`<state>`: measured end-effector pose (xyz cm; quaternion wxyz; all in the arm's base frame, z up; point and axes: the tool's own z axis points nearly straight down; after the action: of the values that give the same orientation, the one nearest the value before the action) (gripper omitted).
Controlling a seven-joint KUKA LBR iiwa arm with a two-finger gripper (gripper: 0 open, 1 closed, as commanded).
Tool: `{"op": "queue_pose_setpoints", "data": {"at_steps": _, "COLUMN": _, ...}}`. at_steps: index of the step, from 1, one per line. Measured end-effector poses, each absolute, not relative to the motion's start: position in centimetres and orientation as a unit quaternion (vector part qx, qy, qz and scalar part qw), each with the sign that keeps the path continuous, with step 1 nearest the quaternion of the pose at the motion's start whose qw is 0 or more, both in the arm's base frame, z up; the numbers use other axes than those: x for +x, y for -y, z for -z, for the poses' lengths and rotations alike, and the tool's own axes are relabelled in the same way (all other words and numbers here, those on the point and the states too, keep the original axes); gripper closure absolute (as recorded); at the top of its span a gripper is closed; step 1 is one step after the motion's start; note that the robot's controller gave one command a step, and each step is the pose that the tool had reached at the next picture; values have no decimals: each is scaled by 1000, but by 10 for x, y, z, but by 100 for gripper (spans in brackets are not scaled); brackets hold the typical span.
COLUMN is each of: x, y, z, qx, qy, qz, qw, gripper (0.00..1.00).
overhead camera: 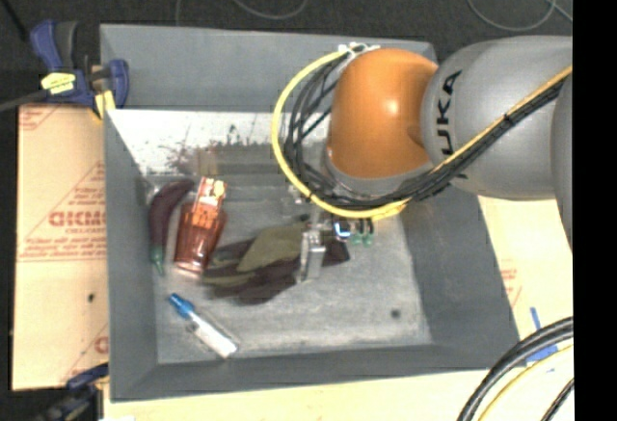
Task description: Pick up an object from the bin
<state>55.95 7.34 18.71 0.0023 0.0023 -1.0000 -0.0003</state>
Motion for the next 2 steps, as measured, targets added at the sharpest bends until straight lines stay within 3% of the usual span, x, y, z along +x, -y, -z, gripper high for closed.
{"op": "queue_pose_setpoints", "data": {"at_steps": 1, "x": 561, "y": -73, "z": -192, "qx": 1, "qy": 1000, "qz": 1, "qw": -2, "gripper": 0}}
{"op": "queue_pose_setpoints", "data": {"at_steps": 2, "x": 566, "y": -87, "z": -153, "qx": 2, "qy": 1000, "qz": 1, "qw": -5, "gripper": 0}}
